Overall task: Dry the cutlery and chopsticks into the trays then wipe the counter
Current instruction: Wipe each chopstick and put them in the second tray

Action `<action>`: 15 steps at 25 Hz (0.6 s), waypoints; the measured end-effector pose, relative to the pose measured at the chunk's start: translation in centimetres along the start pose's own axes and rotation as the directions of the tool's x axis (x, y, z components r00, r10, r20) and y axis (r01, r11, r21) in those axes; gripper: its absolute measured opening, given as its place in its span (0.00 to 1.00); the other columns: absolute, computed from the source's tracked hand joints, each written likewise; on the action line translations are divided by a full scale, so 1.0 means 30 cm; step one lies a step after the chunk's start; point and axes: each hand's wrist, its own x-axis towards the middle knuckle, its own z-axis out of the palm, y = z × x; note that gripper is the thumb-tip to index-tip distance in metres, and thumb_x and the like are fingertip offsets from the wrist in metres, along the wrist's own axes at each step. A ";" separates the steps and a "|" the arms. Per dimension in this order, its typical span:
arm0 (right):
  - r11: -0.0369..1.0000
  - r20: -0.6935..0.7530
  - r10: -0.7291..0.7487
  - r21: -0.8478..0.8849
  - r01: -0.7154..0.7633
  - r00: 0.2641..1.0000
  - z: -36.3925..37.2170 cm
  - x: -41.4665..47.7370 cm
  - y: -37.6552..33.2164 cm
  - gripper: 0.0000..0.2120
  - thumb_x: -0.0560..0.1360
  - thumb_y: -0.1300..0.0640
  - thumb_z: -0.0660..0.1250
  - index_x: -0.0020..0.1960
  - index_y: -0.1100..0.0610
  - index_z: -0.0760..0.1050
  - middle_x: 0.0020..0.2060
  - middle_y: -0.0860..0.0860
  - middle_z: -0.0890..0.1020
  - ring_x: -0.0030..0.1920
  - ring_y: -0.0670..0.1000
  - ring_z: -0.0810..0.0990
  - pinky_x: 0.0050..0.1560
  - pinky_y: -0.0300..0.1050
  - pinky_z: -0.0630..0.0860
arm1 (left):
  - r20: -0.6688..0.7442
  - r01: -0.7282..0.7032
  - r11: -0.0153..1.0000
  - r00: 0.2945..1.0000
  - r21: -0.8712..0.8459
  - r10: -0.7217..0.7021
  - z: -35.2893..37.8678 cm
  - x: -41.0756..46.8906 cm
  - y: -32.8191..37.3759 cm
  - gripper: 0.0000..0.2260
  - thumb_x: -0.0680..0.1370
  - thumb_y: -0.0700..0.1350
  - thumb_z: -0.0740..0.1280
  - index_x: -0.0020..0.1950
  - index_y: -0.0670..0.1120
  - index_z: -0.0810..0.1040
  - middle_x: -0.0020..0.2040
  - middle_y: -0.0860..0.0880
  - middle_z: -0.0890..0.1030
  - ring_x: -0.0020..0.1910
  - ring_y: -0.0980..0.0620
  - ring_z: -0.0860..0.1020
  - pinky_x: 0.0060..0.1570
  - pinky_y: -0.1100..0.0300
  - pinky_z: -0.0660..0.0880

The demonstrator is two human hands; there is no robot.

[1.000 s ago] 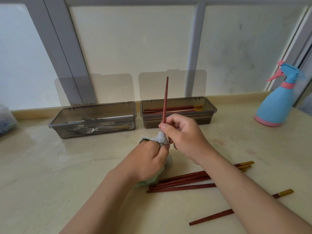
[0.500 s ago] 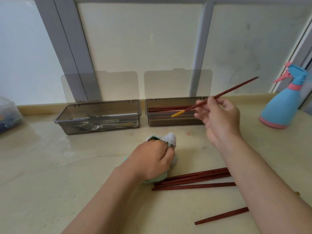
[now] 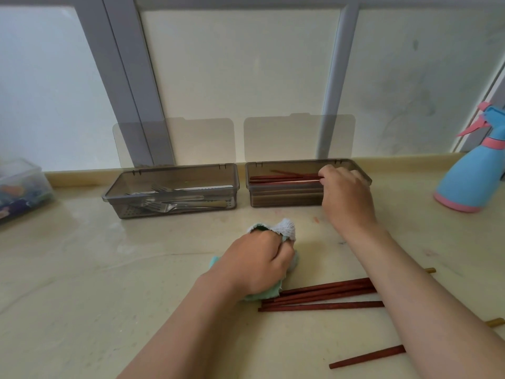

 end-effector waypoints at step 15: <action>0.993 0.356 0.076 -0.109 -0.040 0.931 -0.139 -0.006 -0.049 0.17 0.78 0.59 0.63 0.66 0.53 0.72 0.64 0.52 0.76 0.62 0.57 0.73 0.62 0.54 0.71 | -0.058 0.018 0.998 0.998 -0.065 -0.022 -0.007 0.002 -0.002 0.21 0.83 0.49 0.56 0.30 0.44 0.68 0.27 0.48 0.74 0.30 0.47 0.74 0.36 0.48 0.74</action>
